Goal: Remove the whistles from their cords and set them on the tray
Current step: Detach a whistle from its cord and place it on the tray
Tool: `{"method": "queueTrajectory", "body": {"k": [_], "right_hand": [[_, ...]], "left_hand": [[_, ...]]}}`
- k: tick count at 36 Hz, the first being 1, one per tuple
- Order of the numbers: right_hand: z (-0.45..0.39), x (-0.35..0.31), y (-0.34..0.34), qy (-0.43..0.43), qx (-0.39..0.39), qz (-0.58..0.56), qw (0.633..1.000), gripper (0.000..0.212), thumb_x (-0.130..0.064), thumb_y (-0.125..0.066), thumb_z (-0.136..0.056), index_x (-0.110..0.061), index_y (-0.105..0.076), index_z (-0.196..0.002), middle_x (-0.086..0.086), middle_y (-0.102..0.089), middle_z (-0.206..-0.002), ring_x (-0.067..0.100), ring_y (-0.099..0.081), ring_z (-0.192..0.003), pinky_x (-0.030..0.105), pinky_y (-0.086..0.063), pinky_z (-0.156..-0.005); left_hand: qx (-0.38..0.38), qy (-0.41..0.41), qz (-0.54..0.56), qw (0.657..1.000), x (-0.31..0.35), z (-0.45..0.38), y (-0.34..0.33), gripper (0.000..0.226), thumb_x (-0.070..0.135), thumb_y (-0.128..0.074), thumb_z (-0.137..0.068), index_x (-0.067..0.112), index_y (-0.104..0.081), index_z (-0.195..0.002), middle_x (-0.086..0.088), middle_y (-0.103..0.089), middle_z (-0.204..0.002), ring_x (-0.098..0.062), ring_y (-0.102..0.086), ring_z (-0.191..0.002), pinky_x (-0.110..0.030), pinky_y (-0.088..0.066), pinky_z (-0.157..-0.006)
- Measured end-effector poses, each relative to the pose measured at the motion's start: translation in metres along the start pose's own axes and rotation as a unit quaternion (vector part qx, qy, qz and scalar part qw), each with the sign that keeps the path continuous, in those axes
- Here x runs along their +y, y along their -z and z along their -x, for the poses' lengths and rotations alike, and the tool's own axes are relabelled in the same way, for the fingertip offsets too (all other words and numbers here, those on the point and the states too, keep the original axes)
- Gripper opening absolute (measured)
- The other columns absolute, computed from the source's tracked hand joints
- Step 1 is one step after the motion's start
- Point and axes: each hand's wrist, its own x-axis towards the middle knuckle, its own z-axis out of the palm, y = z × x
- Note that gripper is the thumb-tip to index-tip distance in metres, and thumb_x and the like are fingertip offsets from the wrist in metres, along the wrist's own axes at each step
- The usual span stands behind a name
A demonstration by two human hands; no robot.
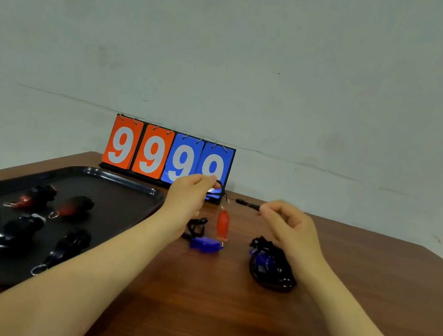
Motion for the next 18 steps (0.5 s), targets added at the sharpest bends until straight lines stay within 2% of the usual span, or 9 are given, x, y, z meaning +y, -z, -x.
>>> {"method": "queueTrajectory", "body": {"k": [3,5,8,11,15,18], "right_hand": [[-0.001,-0.003,0.007,-0.033,0.037,-0.141,0.989,0.017,-0.016,-0.054,-0.095,-0.008,-0.065,-0.085,-0.012,-0.038,-0.050,0.007,-0.031,-0.047,0.015,-0.029,-0.044],[-0.002,-0.002,0.012,-0.051,0.049,-0.218,0.973,0.019,-0.015,-0.050,-0.097,-0.006,-0.064,-0.086,-0.006,-0.032,-0.053,0.010,-0.026,-0.049,0.018,-0.027,-0.042],[-0.003,-0.003,0.011,-0.093,0.057,-0.272,0.956,0.022,-0.016,-0.046,-0.099,-0.007,-0.061,-0.085,-0.001,-0.046,-0.059,0.013,-0.044,-0.052,0.020,-0.034,-0.042],[-0.002,-0.004,0.006,-0.131,0.043,-0.307,0.942,0.023,-0.016,-0.042,-0.101,-0.005,-0.058,-0.089,0.006,-0.067,-0.075,0.016,-0.064,-0.062,0.020,-0.041,-0.043],[0.000,-0.005,-0.002,-0.114,0.006,-0.274,0.955,0.023,-0.016,-0.043,-0.101,-0.005,-0.058,-0.087,0.013,-0.072,-0.091,0.025,-0.071,-0.085,0.024,-0.051,-0.053],[0.002,-0.006,-0.008,-0.082,-0.001,-0.233,0.969,0.023,-0.014,-0.043,-0.101,-0.006,-0.057,-0.085,0.012,-0.073,-0.095,0.025,-0.071,-0.091,0.027,-0.056,-0.063]], "left_hand": [[-0.005,0.011,-0.036,0.999,-0.002,0.000,0.000,0.021,0.029,-0.051,-0.098,0.018,-0.066,-0.089,0.001,-0.039,-0.060,-0.011,-0.030,-0.054,-0.022,-0.027,-0.048],[-0.027,0.019,-0.059,0.998,-0.004,0.001,-0.002,0.020,0.030,-0.053,-0.097,0.019,-0.065,-0.086,0.003,-0.043,-0.061,-0.010,-0.033,-0.055,-0.022,-0.029,-0.050],[-0.072,0.028,-0.082,0.994,-0.009,0.002,-0.008,0.022,0.032,-0.053,-0.097,0.018,-0.065,-0.085,0.005,-0.039,-0.057,-0.009,-0.031,-0.050,-0.020,-0.026,-0.047],[-0.106,0.026,-0.094,0.990,-0.015,0.006,-0.011,0.021,0.034,-0.055,-0.095,0.021,-0.066,-0.083,0.004,-0.033,-0.055,-0.009,-0.027,-0.047,-0.021,-0.022,-0.045],[-0.127,0.013,-0.114,0.985,-0.020,0.014,-0.019,0.020,0.037,-0.054,-0.095,0.023,-0.068,-0.089,0.010,-0.042,-0.053,-0.006,-0.035,-0.050,-0.019,-0.029,-0.047],[-0.128,0.021,-0.108,0.986,-0.024,0.020,-0.026,0.018,0.037,-0.056,-0.094,0.026,-0.070,-0.095,0.008,-0.050,-0.059,-0.008,-0.038,-0.053,-0.017,-0.031,-0.046]]}}
